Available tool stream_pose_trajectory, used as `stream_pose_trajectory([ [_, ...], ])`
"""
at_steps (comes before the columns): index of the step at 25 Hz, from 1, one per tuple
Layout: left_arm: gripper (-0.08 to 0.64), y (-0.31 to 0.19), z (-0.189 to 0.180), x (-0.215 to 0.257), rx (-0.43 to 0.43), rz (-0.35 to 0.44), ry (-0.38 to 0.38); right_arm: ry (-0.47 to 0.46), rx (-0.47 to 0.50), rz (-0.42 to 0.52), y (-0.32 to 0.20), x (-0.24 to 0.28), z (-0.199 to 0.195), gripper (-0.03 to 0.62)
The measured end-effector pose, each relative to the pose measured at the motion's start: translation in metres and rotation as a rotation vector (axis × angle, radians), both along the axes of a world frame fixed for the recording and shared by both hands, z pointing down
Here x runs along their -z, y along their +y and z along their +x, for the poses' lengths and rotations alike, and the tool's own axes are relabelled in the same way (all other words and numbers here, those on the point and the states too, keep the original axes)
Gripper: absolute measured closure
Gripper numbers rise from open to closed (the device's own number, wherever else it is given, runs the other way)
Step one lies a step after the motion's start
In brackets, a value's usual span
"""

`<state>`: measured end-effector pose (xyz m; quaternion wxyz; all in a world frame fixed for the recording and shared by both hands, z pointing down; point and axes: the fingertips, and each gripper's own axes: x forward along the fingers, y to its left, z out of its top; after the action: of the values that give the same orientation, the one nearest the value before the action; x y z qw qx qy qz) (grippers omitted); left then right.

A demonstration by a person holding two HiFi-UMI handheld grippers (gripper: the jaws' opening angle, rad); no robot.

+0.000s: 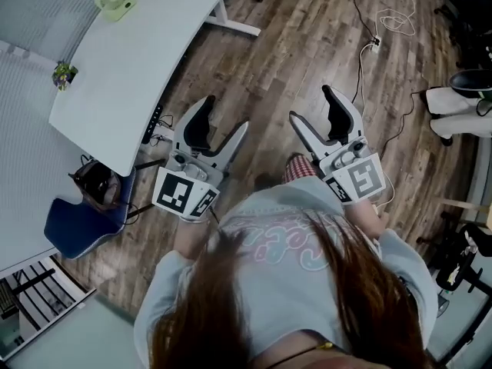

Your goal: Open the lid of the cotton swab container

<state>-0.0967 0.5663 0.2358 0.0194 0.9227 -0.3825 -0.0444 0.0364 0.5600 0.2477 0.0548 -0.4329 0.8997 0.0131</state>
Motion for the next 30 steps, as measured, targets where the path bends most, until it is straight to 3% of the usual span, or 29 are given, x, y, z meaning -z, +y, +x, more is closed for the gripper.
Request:
stream_pose_trajectory([
  [12,0.285,-0.028,-0.018,-0.006,0.042,-0.018,0.044,-0.021,0.029,-0.014,-0.037,-0.004,-0.01,0.281],
  [30,0.285,-0.179,0.001,0.015,0.109,0.015,0.056,-0.027,0.069,0.01,-0.198,0.009,0.018,0.281],
])
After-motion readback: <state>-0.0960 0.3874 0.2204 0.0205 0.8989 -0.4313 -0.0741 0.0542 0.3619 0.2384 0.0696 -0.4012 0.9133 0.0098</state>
